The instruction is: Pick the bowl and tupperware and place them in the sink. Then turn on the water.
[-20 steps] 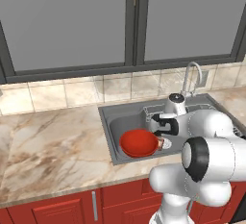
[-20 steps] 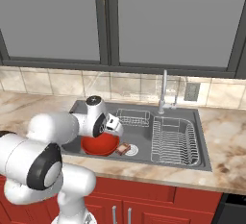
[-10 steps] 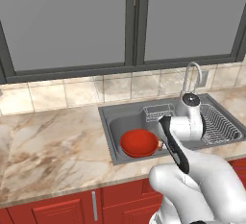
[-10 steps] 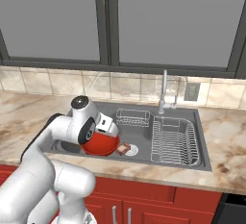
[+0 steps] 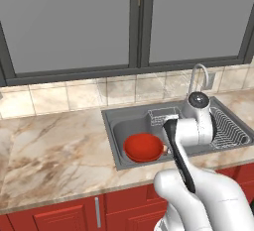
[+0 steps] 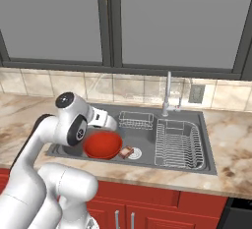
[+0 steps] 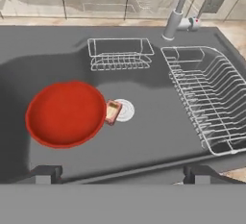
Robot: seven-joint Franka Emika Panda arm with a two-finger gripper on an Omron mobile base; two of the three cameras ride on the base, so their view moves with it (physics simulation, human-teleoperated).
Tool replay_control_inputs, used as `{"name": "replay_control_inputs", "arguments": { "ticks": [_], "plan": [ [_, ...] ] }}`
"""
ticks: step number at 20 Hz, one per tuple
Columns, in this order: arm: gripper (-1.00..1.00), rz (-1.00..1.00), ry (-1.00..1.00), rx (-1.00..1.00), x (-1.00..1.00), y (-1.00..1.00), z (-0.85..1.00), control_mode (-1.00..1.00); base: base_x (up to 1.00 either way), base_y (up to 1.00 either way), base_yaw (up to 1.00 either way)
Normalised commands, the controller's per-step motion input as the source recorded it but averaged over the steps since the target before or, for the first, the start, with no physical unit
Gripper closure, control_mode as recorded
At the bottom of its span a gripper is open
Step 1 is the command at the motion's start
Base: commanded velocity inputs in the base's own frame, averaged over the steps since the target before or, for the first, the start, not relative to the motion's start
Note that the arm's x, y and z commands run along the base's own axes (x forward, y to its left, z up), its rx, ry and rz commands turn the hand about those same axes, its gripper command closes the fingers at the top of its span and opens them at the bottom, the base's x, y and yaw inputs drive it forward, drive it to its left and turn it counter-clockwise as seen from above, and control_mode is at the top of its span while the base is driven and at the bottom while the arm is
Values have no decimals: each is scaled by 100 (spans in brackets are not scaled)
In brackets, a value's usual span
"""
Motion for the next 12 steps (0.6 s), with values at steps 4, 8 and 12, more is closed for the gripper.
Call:
{"name": "replay_control_inputs", "arguments": {
  "ticks": [4,8,12],
  "plan": [
    [-100,4,5,-16,-9,0,59,-100,0,0,0],
    [-100,1,21,-15,0,0,52,-100,0,0,0],
    [-100,0,18,-1,6,-13,0,-100,0,0,0]
  ]
}}
